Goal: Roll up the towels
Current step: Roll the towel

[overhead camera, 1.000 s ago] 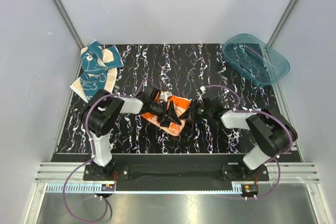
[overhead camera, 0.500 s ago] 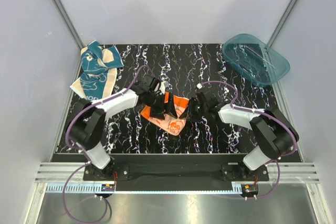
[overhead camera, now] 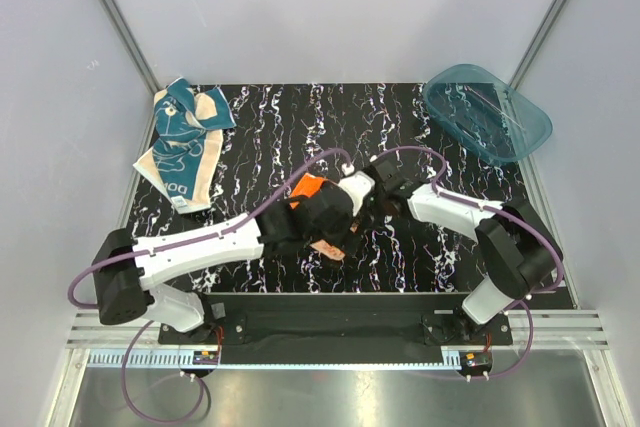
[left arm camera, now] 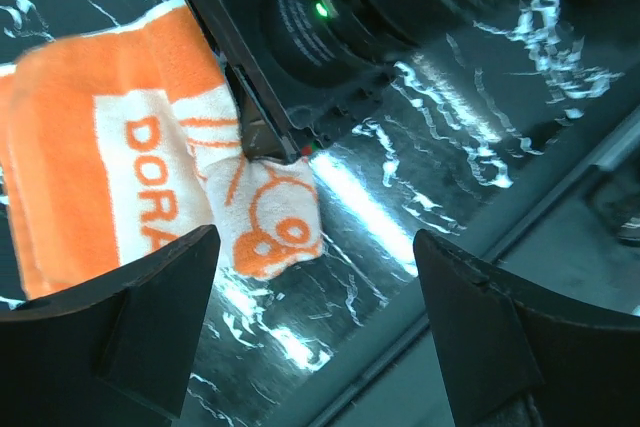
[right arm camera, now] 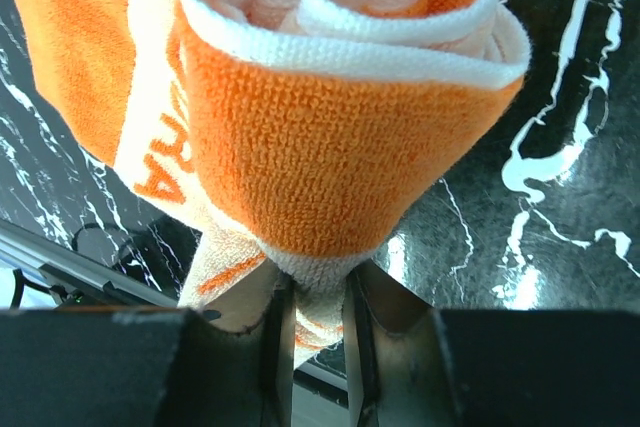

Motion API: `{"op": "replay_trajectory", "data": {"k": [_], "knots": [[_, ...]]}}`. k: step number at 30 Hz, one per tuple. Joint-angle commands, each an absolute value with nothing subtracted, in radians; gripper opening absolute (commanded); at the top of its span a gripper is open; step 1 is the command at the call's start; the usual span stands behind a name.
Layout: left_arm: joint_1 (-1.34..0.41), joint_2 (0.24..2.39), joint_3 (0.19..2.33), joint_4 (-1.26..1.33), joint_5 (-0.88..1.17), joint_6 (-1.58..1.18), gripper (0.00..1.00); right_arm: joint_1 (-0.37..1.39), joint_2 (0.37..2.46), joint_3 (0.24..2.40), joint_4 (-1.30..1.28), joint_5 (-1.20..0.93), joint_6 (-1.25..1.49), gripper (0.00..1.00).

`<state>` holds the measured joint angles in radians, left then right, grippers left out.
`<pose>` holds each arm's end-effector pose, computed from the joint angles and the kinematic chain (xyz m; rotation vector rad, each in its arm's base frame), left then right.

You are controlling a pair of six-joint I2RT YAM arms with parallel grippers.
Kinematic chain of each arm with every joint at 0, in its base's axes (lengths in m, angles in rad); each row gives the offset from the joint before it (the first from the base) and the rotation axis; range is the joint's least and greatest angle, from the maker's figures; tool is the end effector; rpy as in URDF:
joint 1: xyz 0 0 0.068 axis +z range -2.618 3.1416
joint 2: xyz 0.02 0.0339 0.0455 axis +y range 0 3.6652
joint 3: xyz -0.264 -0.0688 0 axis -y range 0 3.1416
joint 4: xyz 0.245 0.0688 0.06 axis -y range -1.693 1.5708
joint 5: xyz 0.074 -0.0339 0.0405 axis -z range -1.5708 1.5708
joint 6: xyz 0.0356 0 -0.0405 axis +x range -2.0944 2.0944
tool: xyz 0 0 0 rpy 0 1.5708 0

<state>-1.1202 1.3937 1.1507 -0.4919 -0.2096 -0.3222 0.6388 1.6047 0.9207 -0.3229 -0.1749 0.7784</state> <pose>0.1401 -0.2726 0.2997 0.8070 2.1950 -0.5005 0.2492 0.1928 0.1769 0.1217 2.7382 0.6989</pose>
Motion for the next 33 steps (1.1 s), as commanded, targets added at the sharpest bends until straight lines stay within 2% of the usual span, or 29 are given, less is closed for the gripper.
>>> {"op": "replay_trajectory", "data": {"k": [1,8,16,27,30,33], "knots": [[-1.181,1.405,1.083,-0.410,-0.434,-0.270,0.83,0.649,1.621,0.959,-0.420,-0.135,0.778,0.19],[-1.278,1.474,1.006,-0.313,-0.558,-0.314,0.82,0.652,1.621,0.977,-0.451,-0.143,0.779,0.18],[-1.284,1.626,1.005,-0.242,-0.514,-0.342,0.82,0.661,1.637,1.006,-0.505,-0.140,0.761,0.18],[-1.279,1.709,0.914,-0.164,-0.477,-0.422,0.77,0.663,1.621,1.020,-0.546,-0.156,0.759,0.17],[-1.273,1.729,0.891,-0.141,-0.466,-0.445,0.73,0.661,1.621,1.028,-0.554,-0.170,0.750,0.17],[-1.250,1.736,0.865,-0.117,-0.446,-0.457,0.63,0.661,1.621,1.038,-0.557,-0.193,0.747,0.18]]}}
